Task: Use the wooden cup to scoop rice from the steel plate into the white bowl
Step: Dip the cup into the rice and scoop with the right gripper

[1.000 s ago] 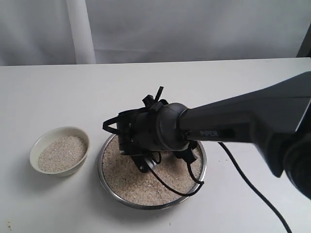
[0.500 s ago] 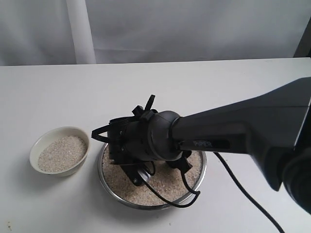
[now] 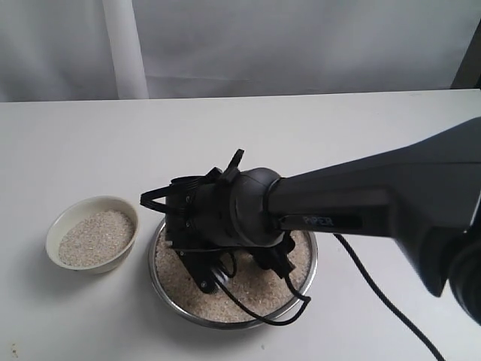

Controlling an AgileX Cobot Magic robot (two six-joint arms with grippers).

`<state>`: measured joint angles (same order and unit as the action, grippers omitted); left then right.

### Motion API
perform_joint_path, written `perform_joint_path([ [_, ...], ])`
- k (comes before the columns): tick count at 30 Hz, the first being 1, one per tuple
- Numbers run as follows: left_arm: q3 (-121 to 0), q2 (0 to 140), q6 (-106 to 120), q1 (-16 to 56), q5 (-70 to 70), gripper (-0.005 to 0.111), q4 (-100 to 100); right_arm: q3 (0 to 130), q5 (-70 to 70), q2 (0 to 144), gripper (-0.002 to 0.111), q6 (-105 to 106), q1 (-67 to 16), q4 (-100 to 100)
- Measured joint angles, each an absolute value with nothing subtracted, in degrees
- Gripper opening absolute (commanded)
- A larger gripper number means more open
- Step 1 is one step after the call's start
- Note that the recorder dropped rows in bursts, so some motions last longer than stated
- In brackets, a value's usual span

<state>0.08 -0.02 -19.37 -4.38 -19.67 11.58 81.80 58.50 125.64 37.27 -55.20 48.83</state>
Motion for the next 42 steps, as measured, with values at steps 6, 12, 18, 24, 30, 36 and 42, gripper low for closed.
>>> perform_joint_path([
  [6,0.08,-0.02,-19.37,-4.38,-19.67,0.0,11.58,81.8,58.08,124.88,0.0,37.27,-55.2,44.94],
  [12,0.08,-0.02,-19.37,-4.38,-19.67,0.0,11.58,81.8,57.61,124.35,0.0,37.27,-55.2,41.52],
  [18,0.08,-0.02,-19.37,-4.38,-19.67,0.0,11.58,81.8,57.47,124.33,0.0,37.96,-55.2,41.17],
  [24,0.08,-0.02,-19.37,-4.38,-19.67,0.0,11.58,81.8,57.29,124.23,0.0,38.51,-55.2,41.06],
  [30,0.08,-0.02,-19.37,-4.38,-19.67,0.0,11.58,83.22,57.62,124.36,0.0,38.97,-55.2,39.54],
  [36,0.08,-0.02,-19.37,-4.38,-19.67,0.0,11.58,85.63,57.64,124.56,0.0,40.13,-55.96,37.11],
  [42,0.08,-0.02,-19.37,-4.38,-19.67,0.0,11.58,85.76,57.31,124.56,0.0,40.42,-56.23,35.76],
])
